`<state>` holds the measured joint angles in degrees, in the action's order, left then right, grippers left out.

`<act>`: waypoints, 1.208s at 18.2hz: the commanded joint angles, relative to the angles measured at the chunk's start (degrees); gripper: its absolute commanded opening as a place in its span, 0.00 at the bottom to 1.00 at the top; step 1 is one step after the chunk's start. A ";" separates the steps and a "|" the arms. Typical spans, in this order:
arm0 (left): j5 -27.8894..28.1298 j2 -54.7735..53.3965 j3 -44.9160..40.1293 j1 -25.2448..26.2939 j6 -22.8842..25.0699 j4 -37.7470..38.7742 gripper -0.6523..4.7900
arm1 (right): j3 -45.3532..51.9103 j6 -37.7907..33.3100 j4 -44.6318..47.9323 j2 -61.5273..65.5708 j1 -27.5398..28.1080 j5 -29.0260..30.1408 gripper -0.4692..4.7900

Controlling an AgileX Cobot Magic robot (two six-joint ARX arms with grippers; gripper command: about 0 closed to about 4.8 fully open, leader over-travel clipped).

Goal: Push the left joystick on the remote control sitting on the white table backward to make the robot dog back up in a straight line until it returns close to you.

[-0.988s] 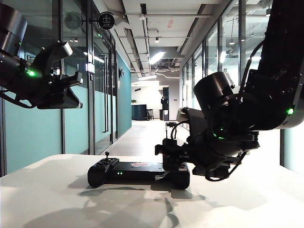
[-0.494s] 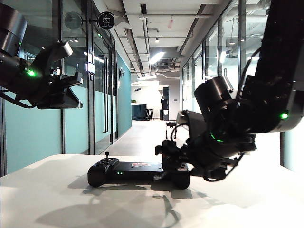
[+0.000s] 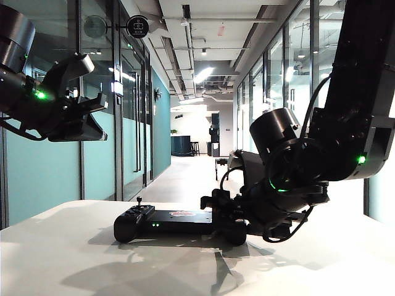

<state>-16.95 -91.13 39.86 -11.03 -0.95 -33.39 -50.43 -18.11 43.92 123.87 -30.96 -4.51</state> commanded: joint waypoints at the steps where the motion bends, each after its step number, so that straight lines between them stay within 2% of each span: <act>1: -0.28 0.17 0.20 0.04 0.02 -0.46 0.11 | -0.20 0.81 0.92 -0.15 -0.20 0.37 0.67; 3: -0.28 0.17 0.20 0.04 0.04 -0.20 0.11 | -0.20 1.92 0.96 -0.15 -0.20 0.39 0.57; 7: -0.28 0.17 0.20 0.04 0.02 0.04 0.11 | -0.20 2.10 0.98 -0.15 -0.20 0.39 0.57; 8: -0.28 0.17 0.20 0.04 0.00 0.09 0.11 | -0.20 3.41 0.92 -0.17 -0.20 0.42 0.64; 10: -0.33 0.17 0.20 0.04 0.00 0.07 0.11 | -0.17 5.81 0.85 -0.17 -0.13 1.51 0.69; 11: -0.61 0.17 0.20 0.04 -0.04 0.09 0.11 | -0.17 7.43 0.87 -0.17 -0.04 2.12 0.76; 12: -1.14 0.17 0.20 0.04 -0.17 0.09 0.11 | -0.17 8.35 0.87 -0.17 -0.04 2.10 0.87; 15: -1.14 0.17 0.20 0.04 -0.20 0.09 0.11 | -0.17 11.04 1.49 -0.17 0.07 2.08 0.87; 20: -1.14 0.17 0.20 0.04 -0.20 0.09 0.11 | -0.17 11.10 4.55 -0.17 0.68 3.21 0.87; 22: -1.14 0.17 0.20 0.04 -0.22 0.09 0.11 | -0.17 11.10 4.52 -0.17 0.66 3.21 0.82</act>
<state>-17.65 -91.13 39.86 -11.00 -1.13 -32.95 -50.41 -7.14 47.33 123.90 -30.22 -1.48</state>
